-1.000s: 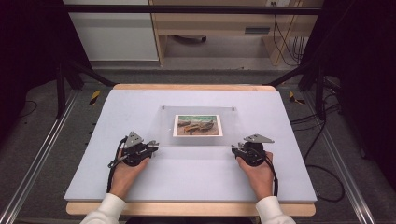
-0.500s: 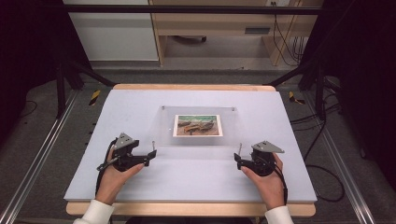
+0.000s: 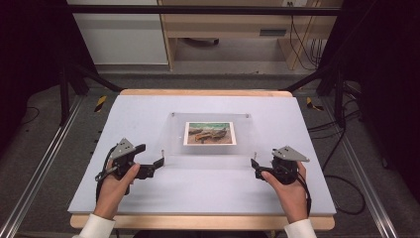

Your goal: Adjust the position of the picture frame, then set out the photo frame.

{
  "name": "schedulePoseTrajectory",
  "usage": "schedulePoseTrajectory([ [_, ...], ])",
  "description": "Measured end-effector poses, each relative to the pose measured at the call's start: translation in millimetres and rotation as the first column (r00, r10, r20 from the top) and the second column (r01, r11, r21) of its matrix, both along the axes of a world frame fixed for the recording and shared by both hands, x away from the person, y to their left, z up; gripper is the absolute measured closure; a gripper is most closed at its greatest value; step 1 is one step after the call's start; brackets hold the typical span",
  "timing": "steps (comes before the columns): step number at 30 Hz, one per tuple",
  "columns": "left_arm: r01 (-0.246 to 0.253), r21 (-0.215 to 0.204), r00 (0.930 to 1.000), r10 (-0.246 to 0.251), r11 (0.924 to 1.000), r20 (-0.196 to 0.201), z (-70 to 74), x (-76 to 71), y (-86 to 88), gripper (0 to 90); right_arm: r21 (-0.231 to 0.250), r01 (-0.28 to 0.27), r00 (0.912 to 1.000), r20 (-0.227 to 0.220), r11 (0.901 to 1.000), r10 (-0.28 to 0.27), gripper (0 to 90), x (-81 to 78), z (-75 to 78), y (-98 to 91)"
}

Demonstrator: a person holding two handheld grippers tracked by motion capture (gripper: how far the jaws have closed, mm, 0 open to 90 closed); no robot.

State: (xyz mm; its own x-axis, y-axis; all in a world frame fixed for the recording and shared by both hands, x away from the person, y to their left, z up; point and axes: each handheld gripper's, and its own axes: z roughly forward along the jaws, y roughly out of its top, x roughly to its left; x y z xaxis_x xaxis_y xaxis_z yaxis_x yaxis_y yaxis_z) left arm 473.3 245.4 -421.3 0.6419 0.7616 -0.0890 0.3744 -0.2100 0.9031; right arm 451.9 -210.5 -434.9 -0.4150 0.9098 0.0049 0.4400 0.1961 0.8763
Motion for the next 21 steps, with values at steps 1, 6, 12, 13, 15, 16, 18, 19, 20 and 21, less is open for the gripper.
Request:
schedulePoseTrajectory([
  [1,0.003,0.019,1.0000,-0.002,0.9998,-0.006,3.8,3.5,-1.7,7.4,-0.007,-0.010,0.9999,-0.005,0.9999,0.009,14.9,3.0,3.7,0.3],
  [6,0.000,0.070,0.9983,0.004,0.9975,-0.058,13.4,27.3,-7.3,8.5,0.005,-0.052,0.9972,-0.053,0.9986,0.052,20.0,22.2,18.9,3.9],
  [12,0.007,0.089,0.9904,0.005,0.9960,-0.138,1.4,50.5,-9.8,10.8,0.040,-0.093,0.9890,-0.112,0.9948,0.097,26.3,50.2,25.3,10.0],
  [13,0.004,0.100,0.9894,0.011,0.9950,-0.145,-1.1,52.4,-9.8,11.1,0.056,-0.092,0.9883,-0.117,0.9942,0.098,27.1,54.5,25.3,10.1],
  [15,-0.010,0.093,0.9870,0.024,0.9956,-0.159,-4.6,54.7,-8.7,10.9,0.065,-0.095,0.9857,-0.133,0.9933,0.103,27.8,62.6,25.2,8.9],
  [16,-0.016,0.086,0.9863,0.029,0.9962,-0.162,-5.6,55.6,-7.9,10.7,0.077,-0.093,0.9846,-0.142,0.9927,0.103,28.0,66.1,25.2,7.7],
  [18,-0.026,0.079,0.9843,0.039,0.9965,-0.172,-7.7,57.4,-7.8,10.7,0.091,-0.090,0.9818,-0.159,0.9917,0.104,27.6,71.0,25.0,6.0],
  [19,-0.025,0.080,0.9826,0.040,0.9964,-0.182,-8.8,58.7,-8.1,10.6,0.098,-0.090,0.9799,-0.169,0.9911,0.106,27.4,72.6,24.4,5.5],
  [20,-0.025,0.080,0.9826,0.040,0.9964,-0.182,-8.8,58.7,-8.1,10.6,0.103,-0.094,0.9796,-0.168,0.9903,0.110,27.4,74.1,23.6,4.5],
  [21,-0.028,0.069,0.9799,0.041,0.9972,-0.195,-10.7,60.9,-9.8,10.6,0.115,-0.089,0.9790,-0.173,0.9894,0.108,27.1,74.5,23.1,4.1],
])
